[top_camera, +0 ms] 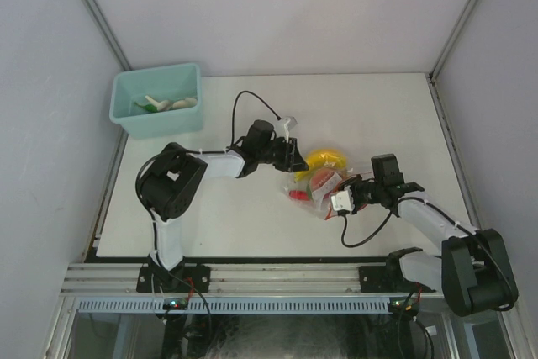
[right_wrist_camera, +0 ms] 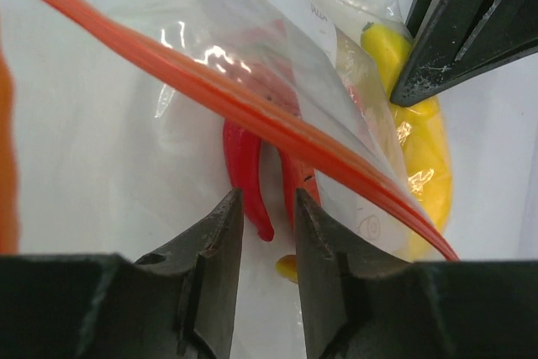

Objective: Open the zip-top bag and remove the fake food
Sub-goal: Pick up the fake fruit from the zipper food storage bag.

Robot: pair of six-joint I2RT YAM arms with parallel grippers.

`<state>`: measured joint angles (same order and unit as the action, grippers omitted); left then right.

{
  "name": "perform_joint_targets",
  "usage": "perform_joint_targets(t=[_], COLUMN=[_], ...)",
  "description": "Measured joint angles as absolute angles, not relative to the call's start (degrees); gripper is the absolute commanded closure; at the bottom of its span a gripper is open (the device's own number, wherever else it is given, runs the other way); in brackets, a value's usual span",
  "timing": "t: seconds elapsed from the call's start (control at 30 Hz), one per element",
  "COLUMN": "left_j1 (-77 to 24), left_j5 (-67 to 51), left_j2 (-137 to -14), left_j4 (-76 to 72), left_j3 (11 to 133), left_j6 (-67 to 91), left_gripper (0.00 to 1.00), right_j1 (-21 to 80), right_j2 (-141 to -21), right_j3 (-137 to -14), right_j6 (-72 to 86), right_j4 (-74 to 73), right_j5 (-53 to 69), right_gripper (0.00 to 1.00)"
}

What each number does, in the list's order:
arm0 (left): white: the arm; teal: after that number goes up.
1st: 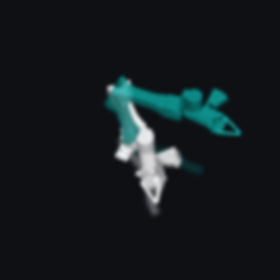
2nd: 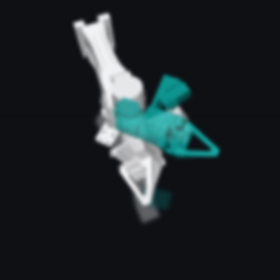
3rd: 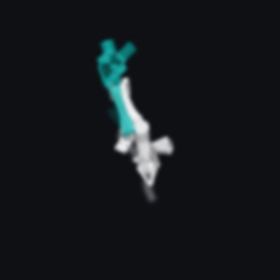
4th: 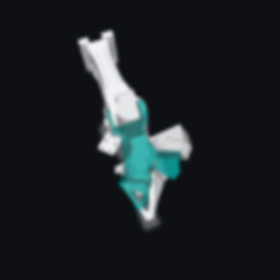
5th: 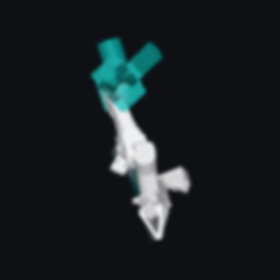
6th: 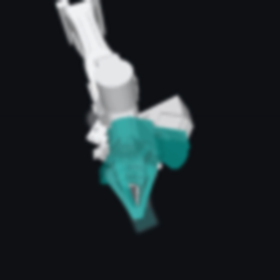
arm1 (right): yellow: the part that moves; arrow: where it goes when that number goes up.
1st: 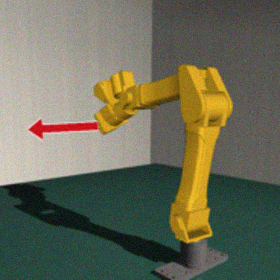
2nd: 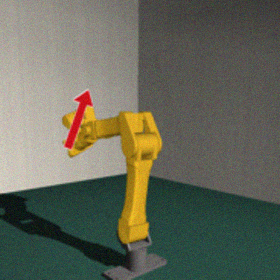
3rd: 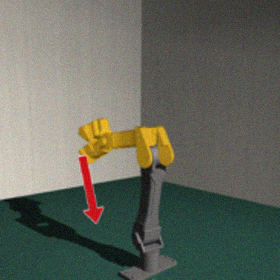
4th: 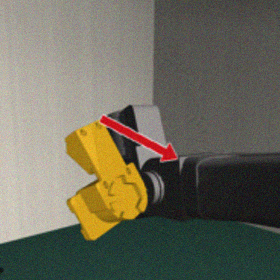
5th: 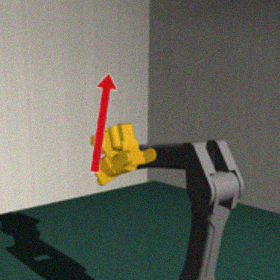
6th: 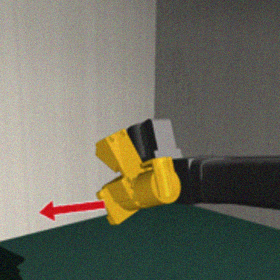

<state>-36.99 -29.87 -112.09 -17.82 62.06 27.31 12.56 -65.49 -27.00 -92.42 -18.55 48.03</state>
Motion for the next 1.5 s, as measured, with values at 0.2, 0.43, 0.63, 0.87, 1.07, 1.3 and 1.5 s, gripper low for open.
perform_joint_targets(t=[0.2, 0.43, 0.63, 0.87, 1.07, 1.3, 1.5], left_j1=[-37.3, -38.2, -39.1, -39.5, -39.7, -40.1, -40.8], left_j5=[-30.2, -30.2, -30.4, -30.9, -31.5, -31.8, -32.4], left_j2=[-112.3, -113.1, -114.6, -116.0, -116.8, -117.2, -117.8], left_j4=[-17.6, -17.5, -16.8, -16.1, -15.8, -15.5, -15.1], left_j3=[62.4, 63.1, 64.1, 65.5, 66.2, 66.6, 67.4], left_j6=[26.3, 26.3, 26.2, 26.2, 26.3, 26.3, 26.1], left_gripper=[0.64, 0.64, 0.64, 0.64, 0.64, 0.64, 0.64], right_j1=[13.4, 14.4, 15.3, 15.5, 15.5, 15.7, 15.7], right_j2=[-69.2, -72.8, -74.3, -75.5, -75.6, -76.2, -77.9], right_j3=[-27.0, -27.0, -27.2, -27.6, -27.6, -27.6, -28.6], right_j6=[-92.4, -93.1, -93.1, -93.1, -91.9, -91.0, -91.3], right_j4=[-13.5, -10.6, -7.7, -5.7, -3.5, -0.5, -0.9], right_j5=[46.2, 45.2, 44.8, 43.9, 43.2, 42.5, 42.5], right_gripper=[0.7, 0.67, 0.64, 0.55, 0.44, 0.43, 0.56])
